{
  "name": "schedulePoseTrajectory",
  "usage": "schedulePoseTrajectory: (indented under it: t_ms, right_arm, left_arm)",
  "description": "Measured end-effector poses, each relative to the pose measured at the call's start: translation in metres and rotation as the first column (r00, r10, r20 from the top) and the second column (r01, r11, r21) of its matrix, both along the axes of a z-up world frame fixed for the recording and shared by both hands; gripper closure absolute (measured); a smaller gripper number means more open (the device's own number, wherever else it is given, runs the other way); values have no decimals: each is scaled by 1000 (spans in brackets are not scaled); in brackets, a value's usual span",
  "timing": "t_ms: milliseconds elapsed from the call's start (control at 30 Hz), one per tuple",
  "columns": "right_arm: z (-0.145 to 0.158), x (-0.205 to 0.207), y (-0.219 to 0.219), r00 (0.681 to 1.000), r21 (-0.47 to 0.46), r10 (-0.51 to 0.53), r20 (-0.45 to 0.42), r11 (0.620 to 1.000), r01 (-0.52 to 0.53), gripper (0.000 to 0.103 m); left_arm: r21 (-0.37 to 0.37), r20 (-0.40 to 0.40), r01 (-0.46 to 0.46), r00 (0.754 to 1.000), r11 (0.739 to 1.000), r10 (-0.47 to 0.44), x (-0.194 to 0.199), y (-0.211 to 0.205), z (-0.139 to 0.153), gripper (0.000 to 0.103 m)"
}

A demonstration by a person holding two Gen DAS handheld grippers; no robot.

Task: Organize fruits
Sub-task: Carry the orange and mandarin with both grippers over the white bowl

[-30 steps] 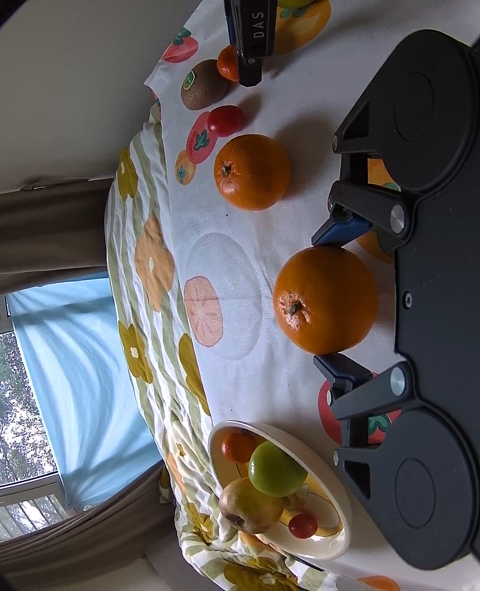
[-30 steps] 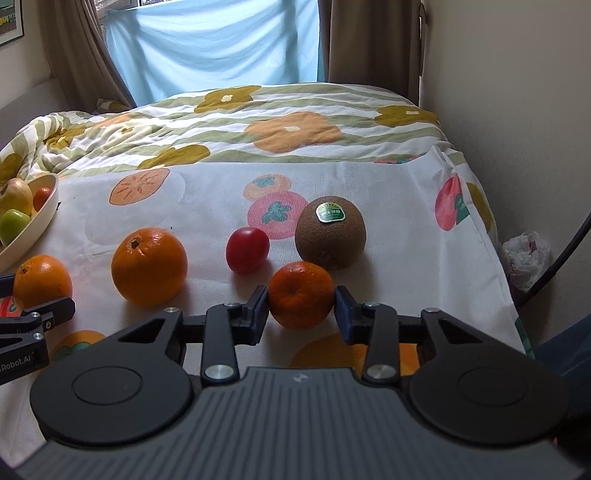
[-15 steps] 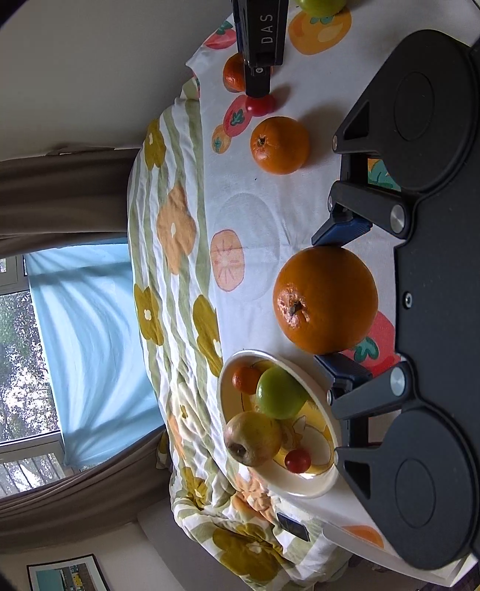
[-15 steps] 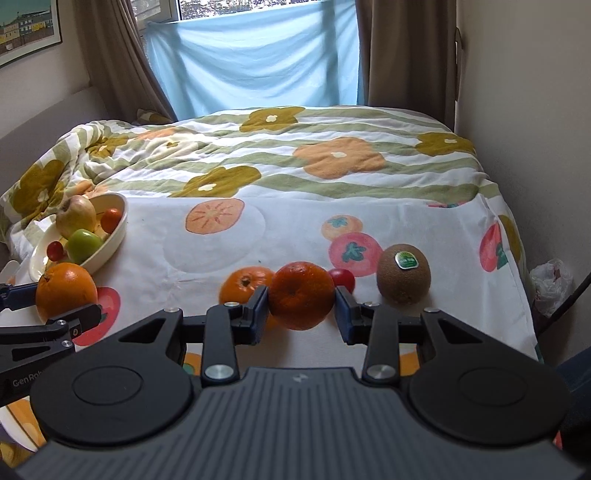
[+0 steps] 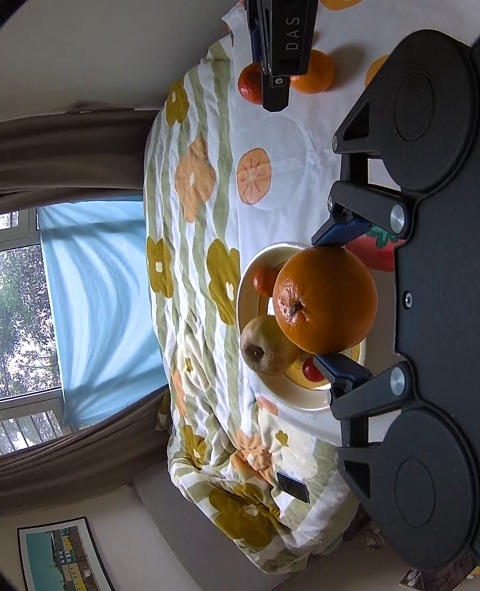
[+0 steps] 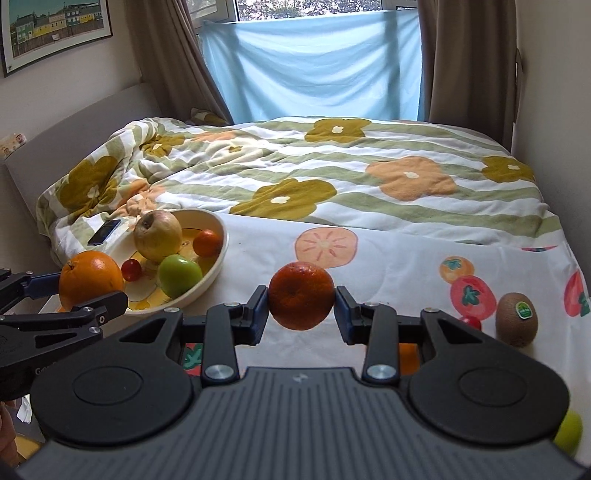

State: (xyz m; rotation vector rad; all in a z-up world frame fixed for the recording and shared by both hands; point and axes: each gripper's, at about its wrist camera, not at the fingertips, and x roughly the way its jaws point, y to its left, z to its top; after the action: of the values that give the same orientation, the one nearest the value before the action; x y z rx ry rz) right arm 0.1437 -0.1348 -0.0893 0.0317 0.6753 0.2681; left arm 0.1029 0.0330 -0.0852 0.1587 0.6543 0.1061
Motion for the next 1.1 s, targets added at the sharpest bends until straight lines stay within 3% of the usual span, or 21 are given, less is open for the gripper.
schedulePoseTrajectory:
  t_ms: [567, 1100]
  right_arm:
    - [-8, 34, 128, 997, -10, 54, -52, 998, -55, 50]
    - [-23, 55, 165, 997, -32, 21, -75, 999, -24, 50]
  left_arm:
    - [4, -68, 45, 997, 999, -45, 55, 99, -21, 37]
    - [0, -111, 146, 983, 989, -145, 94, 124, -46, 37]
